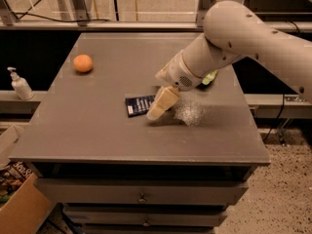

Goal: Pick rxbar blueberry

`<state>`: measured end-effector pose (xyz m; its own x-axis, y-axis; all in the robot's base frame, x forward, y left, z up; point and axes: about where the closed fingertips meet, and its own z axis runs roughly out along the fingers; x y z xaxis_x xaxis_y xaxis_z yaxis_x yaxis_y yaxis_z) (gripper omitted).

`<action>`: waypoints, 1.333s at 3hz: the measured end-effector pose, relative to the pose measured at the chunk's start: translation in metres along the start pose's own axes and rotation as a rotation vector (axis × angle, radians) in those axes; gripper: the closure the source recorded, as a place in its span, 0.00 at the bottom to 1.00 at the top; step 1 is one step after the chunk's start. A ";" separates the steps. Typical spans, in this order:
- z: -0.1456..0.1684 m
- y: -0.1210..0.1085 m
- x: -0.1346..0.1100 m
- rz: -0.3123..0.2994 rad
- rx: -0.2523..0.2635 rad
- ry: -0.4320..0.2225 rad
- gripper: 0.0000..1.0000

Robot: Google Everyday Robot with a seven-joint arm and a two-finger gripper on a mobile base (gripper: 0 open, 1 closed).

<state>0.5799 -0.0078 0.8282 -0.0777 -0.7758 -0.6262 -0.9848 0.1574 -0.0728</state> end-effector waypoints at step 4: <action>-0.007 0.009 0.008 0.006 -0.002 0.010 1.00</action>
Offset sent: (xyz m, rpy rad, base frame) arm -0.0065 -0.0111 -0.0073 0.0075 0.0121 -0.0197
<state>0.5691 -0.0166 0.8276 -0.0854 -0.7808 -0.6189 -0.9846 0.1610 -0.0673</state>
